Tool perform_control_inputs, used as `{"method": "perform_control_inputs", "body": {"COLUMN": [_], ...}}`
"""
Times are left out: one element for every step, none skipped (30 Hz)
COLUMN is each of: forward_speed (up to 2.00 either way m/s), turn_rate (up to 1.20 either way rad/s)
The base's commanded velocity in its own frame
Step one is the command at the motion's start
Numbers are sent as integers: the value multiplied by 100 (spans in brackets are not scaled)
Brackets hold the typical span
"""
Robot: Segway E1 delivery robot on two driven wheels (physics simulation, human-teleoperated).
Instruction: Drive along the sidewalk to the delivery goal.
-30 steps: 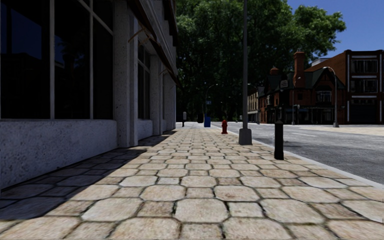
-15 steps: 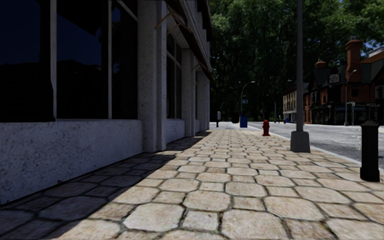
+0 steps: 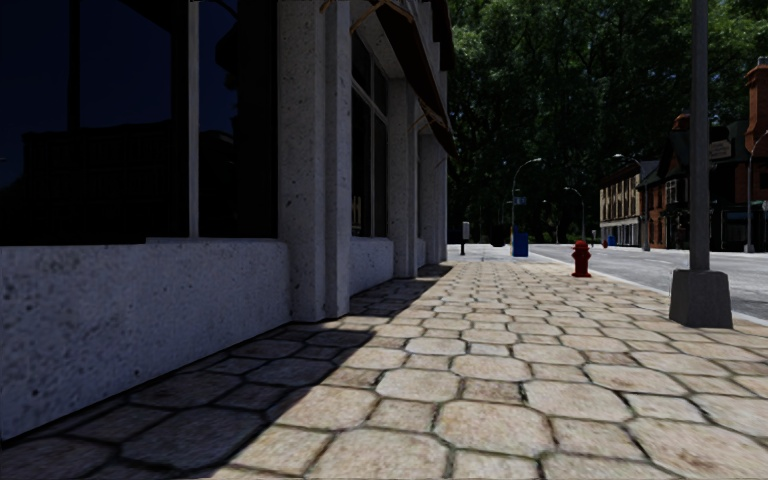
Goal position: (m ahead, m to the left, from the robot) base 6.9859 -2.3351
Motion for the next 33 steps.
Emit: {"method": "perform_control_inputs", "body": {"forward_speed": [199,199,199,199,199,199,199,199,199,199,199,199,199,199,199,199,199,199,199,199,199,199,199,198,198,198,198,198,198,198,198,195,185], "turn_rate": [0,0,-19,-30,-37,-39,-39,-39,-40,-40,-40,-40,-40,-40,-40,-40,-39,-39,-35,-31,-23,-18,-18,-16,-16,-16,-16,-16,-16,-16,-16,-16,-16]}}
